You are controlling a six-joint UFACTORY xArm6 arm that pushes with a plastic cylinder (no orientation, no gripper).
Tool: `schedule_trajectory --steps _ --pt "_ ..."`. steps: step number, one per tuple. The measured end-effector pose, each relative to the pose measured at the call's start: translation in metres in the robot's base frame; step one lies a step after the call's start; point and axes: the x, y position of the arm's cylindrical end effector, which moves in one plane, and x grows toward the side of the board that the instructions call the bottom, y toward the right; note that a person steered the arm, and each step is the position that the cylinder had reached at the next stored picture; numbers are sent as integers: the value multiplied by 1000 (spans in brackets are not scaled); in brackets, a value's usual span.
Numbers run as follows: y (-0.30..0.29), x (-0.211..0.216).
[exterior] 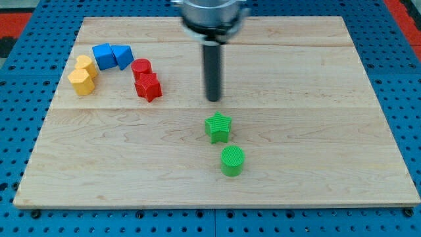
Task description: Move the green star towards center left corner of the board
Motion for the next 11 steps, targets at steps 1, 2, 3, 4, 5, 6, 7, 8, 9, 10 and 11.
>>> schedule_trajectory --steps 1,2,3,4,5,6,7,8,9,10,11 --pt "55 35" --pt "52 75" --pt "8 80" --pt "-47 80" --pt "-82 80" --pt "-81 80" --pt "-64 79" --pt "-65 70" --pt "-102 62" --pt "-137 60" --pt "-113 61"
